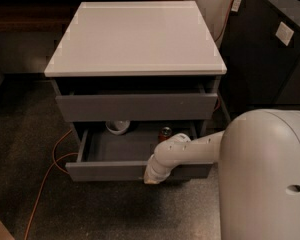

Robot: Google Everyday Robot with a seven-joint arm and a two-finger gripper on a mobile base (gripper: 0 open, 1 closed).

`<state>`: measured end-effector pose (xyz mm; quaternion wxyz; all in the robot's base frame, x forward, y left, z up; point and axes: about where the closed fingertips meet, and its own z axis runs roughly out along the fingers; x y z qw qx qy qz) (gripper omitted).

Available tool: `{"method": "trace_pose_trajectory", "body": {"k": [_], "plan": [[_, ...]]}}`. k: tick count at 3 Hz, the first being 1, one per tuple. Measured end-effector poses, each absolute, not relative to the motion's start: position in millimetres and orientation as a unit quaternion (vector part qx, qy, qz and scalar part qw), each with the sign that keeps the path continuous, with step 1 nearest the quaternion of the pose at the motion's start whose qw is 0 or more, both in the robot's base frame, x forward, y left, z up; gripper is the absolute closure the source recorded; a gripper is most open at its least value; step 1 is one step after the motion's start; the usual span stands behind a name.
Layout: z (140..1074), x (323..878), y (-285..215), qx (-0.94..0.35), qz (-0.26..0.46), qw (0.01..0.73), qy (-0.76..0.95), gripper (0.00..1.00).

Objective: Close middle drawer

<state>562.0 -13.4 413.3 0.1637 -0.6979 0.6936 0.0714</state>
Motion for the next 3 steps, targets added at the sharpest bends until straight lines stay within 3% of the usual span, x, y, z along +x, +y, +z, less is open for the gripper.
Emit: {"method": "trace_pose_trajectory", "body": {"k": [3], "plan": [[402, 605, -33, -0.669, 0.033, 0.191, 0.717, 1.0]]}}
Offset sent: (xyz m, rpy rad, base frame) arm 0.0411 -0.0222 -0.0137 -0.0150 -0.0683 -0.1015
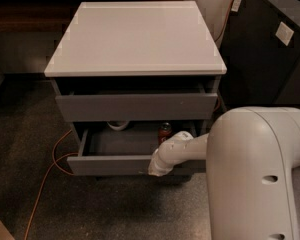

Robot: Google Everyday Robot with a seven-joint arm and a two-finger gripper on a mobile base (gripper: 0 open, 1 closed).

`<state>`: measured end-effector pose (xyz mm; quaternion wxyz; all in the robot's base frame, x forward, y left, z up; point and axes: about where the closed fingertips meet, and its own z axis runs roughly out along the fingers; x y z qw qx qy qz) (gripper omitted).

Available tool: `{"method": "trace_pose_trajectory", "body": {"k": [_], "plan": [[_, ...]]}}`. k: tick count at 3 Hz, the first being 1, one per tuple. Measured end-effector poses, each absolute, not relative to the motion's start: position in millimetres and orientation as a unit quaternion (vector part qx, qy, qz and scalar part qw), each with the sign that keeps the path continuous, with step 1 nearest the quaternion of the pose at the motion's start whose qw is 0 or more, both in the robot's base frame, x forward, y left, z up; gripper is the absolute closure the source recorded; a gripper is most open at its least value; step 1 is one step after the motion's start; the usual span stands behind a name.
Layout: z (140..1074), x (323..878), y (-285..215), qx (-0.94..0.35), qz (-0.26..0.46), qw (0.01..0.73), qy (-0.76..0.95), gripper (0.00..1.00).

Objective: Close middle drawer

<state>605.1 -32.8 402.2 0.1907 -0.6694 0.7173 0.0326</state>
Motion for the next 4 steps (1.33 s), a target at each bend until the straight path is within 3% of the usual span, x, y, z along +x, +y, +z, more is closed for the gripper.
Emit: {"method": "trace_pose_trajectory", "body": {"k": [4], "plan": [[411, 684, -39, -0.669, -0.01, 0.238, 0.704, 1.0]]}}
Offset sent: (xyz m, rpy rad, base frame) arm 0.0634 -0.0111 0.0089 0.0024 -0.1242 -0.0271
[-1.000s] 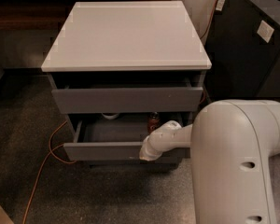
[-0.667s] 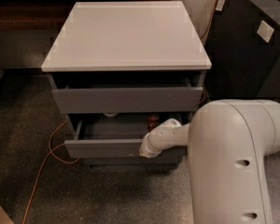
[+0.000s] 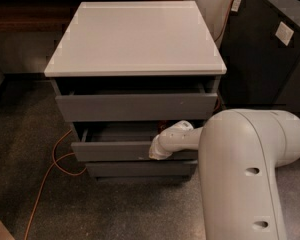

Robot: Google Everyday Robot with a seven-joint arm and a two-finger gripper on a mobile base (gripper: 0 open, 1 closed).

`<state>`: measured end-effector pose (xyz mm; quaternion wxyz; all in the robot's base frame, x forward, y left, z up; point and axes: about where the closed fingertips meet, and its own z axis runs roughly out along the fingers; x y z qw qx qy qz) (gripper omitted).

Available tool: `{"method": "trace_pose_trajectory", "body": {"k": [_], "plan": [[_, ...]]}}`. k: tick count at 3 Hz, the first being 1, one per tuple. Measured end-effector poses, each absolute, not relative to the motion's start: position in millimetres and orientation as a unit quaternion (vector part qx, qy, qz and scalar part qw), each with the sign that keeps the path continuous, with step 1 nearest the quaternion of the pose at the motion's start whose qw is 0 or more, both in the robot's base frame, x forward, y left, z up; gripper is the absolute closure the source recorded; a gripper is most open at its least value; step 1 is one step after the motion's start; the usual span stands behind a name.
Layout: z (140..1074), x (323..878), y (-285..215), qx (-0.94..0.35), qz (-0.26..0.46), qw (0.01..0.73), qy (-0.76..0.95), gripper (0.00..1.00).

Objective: Close middle drawer

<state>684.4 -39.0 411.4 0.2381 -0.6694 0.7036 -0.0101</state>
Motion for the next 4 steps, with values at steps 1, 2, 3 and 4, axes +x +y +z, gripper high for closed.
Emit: {"method": "trace_pose_trajectory", "body": {"k": [1, 2, 3, 4], "plan": [[411, 697, -40, -0.671, -0.014, 0.243, 0.701, 1.0], [407, 718, -49, -0.664, -0.023, 0.252, 0.704, 1.0], [406, 721, -51, -0.66, -0.024, 0.254, 0.707, 0.97], [408, 720, -52, -0.653, -0.024, 0.257, 0.712, 0.7]]}}
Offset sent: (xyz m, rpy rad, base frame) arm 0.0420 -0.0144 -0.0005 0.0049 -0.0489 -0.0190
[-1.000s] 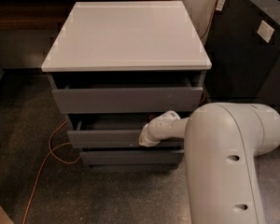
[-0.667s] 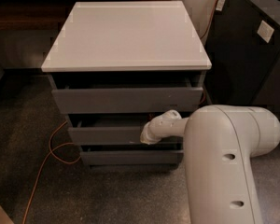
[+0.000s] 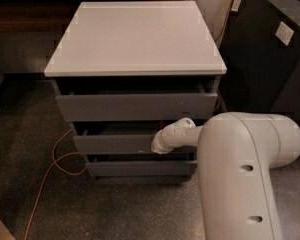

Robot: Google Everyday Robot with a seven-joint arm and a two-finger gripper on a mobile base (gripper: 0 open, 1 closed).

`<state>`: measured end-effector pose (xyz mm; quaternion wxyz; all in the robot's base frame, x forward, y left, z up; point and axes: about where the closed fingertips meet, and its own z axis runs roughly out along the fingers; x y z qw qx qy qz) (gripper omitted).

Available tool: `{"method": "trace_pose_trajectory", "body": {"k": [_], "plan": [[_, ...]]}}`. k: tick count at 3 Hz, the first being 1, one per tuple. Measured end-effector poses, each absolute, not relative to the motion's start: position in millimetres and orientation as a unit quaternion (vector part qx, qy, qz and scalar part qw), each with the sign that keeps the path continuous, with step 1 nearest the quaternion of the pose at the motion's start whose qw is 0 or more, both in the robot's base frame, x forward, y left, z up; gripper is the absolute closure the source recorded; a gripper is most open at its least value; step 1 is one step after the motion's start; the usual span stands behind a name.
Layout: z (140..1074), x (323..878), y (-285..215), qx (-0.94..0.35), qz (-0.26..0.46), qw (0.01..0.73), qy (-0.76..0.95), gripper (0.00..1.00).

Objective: Close middle drawer

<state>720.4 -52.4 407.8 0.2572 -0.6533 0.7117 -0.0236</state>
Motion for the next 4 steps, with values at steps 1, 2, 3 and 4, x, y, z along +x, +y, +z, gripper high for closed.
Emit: {"method": "trace_pose_trajectory", "body": {"k": [1, 2, 3, 4], "plan": [[408, 693, -40, -0.654, 0.001, 0.26, 0.711, 0.84], [408, 674, -31, -0.654, 0.02, 0.263, 0.709, 1.0], [413, 658, -24, -0.656, 0.038, 0.266, 0.705, 1.0], [420, 643, -18, -0.66, 0.057, 0.266, 0.7, 1.0]]}}
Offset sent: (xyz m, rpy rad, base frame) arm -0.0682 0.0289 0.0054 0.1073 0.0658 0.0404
